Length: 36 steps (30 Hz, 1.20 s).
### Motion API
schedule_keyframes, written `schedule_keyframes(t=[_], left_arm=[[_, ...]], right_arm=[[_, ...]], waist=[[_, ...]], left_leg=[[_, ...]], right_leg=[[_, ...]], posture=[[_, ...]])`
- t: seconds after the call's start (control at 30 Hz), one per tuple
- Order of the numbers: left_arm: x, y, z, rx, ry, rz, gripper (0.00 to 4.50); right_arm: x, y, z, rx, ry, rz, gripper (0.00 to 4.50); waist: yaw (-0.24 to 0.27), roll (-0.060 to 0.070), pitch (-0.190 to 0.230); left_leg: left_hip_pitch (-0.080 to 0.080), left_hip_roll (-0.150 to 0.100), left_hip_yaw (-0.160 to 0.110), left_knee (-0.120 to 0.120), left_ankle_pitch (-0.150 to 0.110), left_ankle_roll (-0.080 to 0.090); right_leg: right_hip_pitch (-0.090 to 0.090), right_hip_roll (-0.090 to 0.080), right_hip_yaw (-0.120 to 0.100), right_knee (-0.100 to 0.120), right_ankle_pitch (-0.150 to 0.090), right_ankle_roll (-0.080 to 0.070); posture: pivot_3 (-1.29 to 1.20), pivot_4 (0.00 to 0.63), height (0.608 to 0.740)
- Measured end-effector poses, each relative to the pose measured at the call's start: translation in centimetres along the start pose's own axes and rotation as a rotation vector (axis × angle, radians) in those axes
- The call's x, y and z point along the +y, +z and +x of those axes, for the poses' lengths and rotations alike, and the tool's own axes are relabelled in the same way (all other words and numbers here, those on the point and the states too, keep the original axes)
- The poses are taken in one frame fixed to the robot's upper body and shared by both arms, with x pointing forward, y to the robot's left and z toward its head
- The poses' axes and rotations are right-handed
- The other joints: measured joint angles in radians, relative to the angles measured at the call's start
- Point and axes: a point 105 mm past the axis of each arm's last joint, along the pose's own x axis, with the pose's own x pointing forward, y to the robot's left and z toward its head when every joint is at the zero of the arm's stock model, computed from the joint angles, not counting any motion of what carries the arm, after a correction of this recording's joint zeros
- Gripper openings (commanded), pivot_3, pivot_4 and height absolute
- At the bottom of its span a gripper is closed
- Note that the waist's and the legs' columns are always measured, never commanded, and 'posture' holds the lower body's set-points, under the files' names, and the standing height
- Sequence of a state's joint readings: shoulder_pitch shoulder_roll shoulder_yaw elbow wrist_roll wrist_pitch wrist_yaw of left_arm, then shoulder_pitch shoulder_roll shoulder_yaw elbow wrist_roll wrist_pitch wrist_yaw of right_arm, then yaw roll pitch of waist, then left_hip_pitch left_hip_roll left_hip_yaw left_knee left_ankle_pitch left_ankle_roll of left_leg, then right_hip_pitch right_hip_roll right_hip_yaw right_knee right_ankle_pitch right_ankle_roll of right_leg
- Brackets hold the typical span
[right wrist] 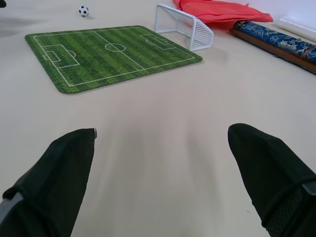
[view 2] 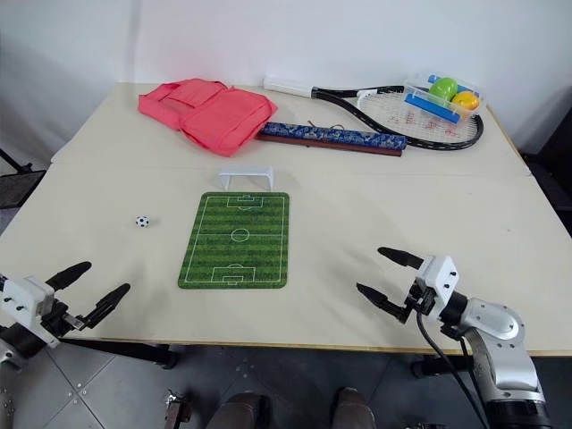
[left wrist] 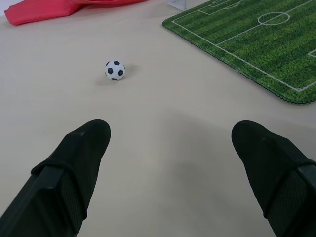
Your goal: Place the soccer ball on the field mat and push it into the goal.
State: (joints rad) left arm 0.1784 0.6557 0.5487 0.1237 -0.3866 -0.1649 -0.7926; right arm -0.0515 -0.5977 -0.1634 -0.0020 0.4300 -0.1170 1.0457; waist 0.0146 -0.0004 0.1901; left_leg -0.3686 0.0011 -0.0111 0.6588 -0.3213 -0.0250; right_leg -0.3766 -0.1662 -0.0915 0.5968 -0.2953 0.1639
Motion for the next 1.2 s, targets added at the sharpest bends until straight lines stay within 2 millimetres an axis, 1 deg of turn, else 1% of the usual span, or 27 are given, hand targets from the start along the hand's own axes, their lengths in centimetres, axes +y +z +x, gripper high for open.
schedule_keyframes(t=[0.13, 0.27, 0.3, 0.37, 0.43, 0.5, 0.57, 0.6, 0.67, 0.73, 0.8, 0.83, 0.9, 0.97, 1.0, 1.07, 1.1, 1.13, 1.2], left_arm=[[0.2, -0.2, -0.2, 0.009, 0.016, -0.031, 4.47], [0.6, -0.9, -1.6, 0.012, 0.074, -0.102, 4.47], [0.8, -1.3, -2.4, 0.003, 0.116, -0.152, 4.47], [1.4, -1.9, -3.2, -0.016, 0.197, -0.223, 4.47], [2.2, -2.4, -4.2, -0.037, 0.298, -0.278, 4.47], [3.3, -3.4, -5.9, -0.059, 0.447, -0.339, 4.47], [3.1, -4.6, -6.8, -0.061, 0.525, -0.388, 4.47], [2.8, -5.3, -7.1, -0.049, 0.539, -0.408, 4.47], [2.3, -6.4, -7.7, -0.02, 0.557, -0.44, 4.47], [2.4, -6.4, -7.6, -0.025, 0.559, -0.441, 4.47], [2.7, -5.9, -7.0, -0.054, 0.552, -0.437, 4.47], [2.8, -5.4, -6.3, -0.073, 0.538, -0.434, 4.47], [3.2, -4.0, -4.2, -0.118, 0.492, -0.425, 4.47], [4.0, -1.5, -0.2, -0.155, 0.405, -0.415, 4.47], [4.4, 0.3, 1.8, -0.177, 0.357, -0.389, 4.47], [4.7, 3.0, 4.5, -0.193, 0.28, -0.323, 4.47], [4.8, 3.7, 5.9, -0.187, 0.251, -0.293, 4.47], [5.0, 4.0, 6.9, -0.179, 0.239, -0.283, 4.47], [4.8, 3.4, 8.2, -0.142, 0.221, -0.288, 4.47]], right_arm=[[0.2, 0.2, -0.1, 0.003, 0.034, -0.012, 4.5], [0.5, 0.8, 0.4, -0.039, 0.056, -0.003, 4.5], [0.9, 1.2, 1.0, -0.07, 0.072, 0.005, 4.5], [1.8, 2.2, 2.3, -0.13, 0.112, 0.018, 4.5], [2.2, 3.5, 3.6, -0.197, 0.121, 0.03, 4.5], [2.2, 5.7, 5.1, -0.322, 0.092, 0.036, 4.5], [2.3, 7.8, 5.9, -0.426, 0.063, 0.035, 4.5], [2.5, 8.1, 6.0, -0.436, 0.07, 0.028, 4.5], [2.6, 8.2, 6.0, -0.436, 0.078, 0.02, 4.5], [2.8, 7.9, 5.9, -0.424, 0.09, 0.013, 4.5], [3.0, 7.6, 5.8, -0.405, 0.107, 0.003, 4.5], [3.0, 7.4, 5.8, -0.399, 0.107, 0.005, 4.5], [2.8, 7.1, 5.7, -0.383, 0.107, 0.008, 4.5], [2.7, 6.7, 5.5, -0.363, 0.11, -0.002, 4.5], [2.7, 6.7, 5.5, -0.36, 0.112, -0.008, 4.5], [2.7, 6.5, 5.5, -0.352, 0.113, -0.011, 4.5], [2.7, 6.2, 5.4, -0.344, 0.107, -0.007, 4.5], [2.6, 6.0, 5.4, -0.336, 0.104, 0.0, 4.5], [2.5, 5.6, 5.3, -0.324, 0.095, 0.006, 4.5]], waist=[[0.0, 0.0, 0.0], [-0.011, 0.0, 0.0], [-0.017, 0.0, 0.0], [-0.02, 0.0, 0.0], [-0.018, 0.0, 0.0], [-0.019, 0.0, 0.0], [-0.016, 0.0, 0.0], [-0.012, -0.002, -0.001], [-0.002, -0.007, -0.004], [0.006, -0.009, -0.005], [0.009, -0.01, -0.006], [0.009, -0.01, -0.006], [0.01, -0.01, -0.006], [0.016, -0.01, -0.006], [0.015, -0.011, -0.006], [0.007, -0.011, -0.007], [0.0, -0.011, -0.007], [-0.011, -0.011, -0.007], [-0.028, -0.011, -0.007]], left_leg=[[0.0, 0.0, 0.0, 0.0, 0.0, 0.0], [0.0, 0.0, 0.0, 0.0, 0.0, 0.0], [0.0, 0.001, 0.0, 0.0, 0.0, 0.0], [0.001, 0.001, 0.0, 0.001, 0.0, 0.0], [0.0, 0.001, 0.0, 0.003, -0.001, 0.0], [0.001, 0.001, 0.0, 0.004, -0.001, -0.001], [0.001, 0.001, 0.0, 0.005, -0.001, 0.0], [0.0, 0.0, -0.001, 0.005, -0.002, 0.0], [0.0, 0.0, -0.001, 0.005, -0.002, 0.0], [0.0, 0.0, -0.001, 0.005, -0.002, 0.0], [0.0, 0.0, -0.001, 0.006, -0.002, 0.0], [0.0, 0.0, -0.001, 0.006, -0.002, 0.0], [0.0, 0.0, -0.001, 0.006, -0.002, 0.0], [0.0, 0.0, -0.002, 0.007, -0.002, 0.0], [0.0, 0.0, -0.002, 0.007, -0.002, 0.0], [0.0, -0.001, -0.001, 0.007, -0.002, 0.0], [0.002, -0.001, 0.001, 0.006, -0.002, 0.0], [0.002, -0.001, 0.002, 0.005, -0.002, 0.0], [0.003, 0.0, 0.004, 0.002, -0.002, 0.0]], right_leg=[[0.0, 0.0, 0.0, 0.0, 0.0, 0.0], [0.0, 0.0, 0.0, 0.0, 0.0, 0.0], [0.0, 0.0, 0.0, 0.0, 0.0, 0.0], [0.0, 0.0, 0.001, 0.002, 0.0, 0.0], [0.0, 0.0, 0.001, 0.003, 0.0, 0.0], [0.0, 0.0, 0.002, 0.004, 0.0, 0.0], [0.0, 0.0, 0.002, 0.005, 0.0, 0.0], [0.0, 0.0, 0.002, 0.005, 0.0, 0.0], [0.0, 0.0, 0.002, 0.004, 0.0, 0.0], [0.0, 0.001, 0.002, 0.004, 0.0, 0.0], [0.0, 0.0, 0.002, 0.004, 0.0, 0.0], [0.0, 0.0, 0.002, 0.005, 0.0, 0.0], [0.0, 0.0, 0.002, 0.006, 0.0, 0.0], [0.0, 0.001, 0.001, 0.007, 0.0, 0.0], [0.0, 0.001, 0.001, 0.007, 0.0, -0.001], [0.0, 0.001, 0.003, 0.008, 0.0, 0.0], [0.0, 0.001, 0.004, 0.008, 0.0, 0.0], [-0.001, 0.001, 0.005, 0.007, 0.0, 0.0], [-0.003, 0.001, 0.005, 0.007, 0.0, -0.001]], posture=[[0.0, 0.15, 0.74], [0.0, 0.15, 0.74], [0.0, 0.15, 0.74], [0.0, 0.15, 0.74], [0.0, 0.15, 0.74], [0.0, 0.15, 0.74], [0.0, 0.15, 0.74], [0.0, 0.15, 0.74], [0.0, 0.15, 0.74], [0.0, 0.15, 0.74], [0.0, 0.15, 0.74], [0.0, 0.15, 0.74], [0.0, 0.15, 0.74], [0.0, 0.15, 0.74], [0.0, 0.15, 0.74], [0.0, 0.15, 0.74], [0.0, 0.15, 0.74], [0.0, 0.15, 0.74], [0.0, 0.15, 0.74]])
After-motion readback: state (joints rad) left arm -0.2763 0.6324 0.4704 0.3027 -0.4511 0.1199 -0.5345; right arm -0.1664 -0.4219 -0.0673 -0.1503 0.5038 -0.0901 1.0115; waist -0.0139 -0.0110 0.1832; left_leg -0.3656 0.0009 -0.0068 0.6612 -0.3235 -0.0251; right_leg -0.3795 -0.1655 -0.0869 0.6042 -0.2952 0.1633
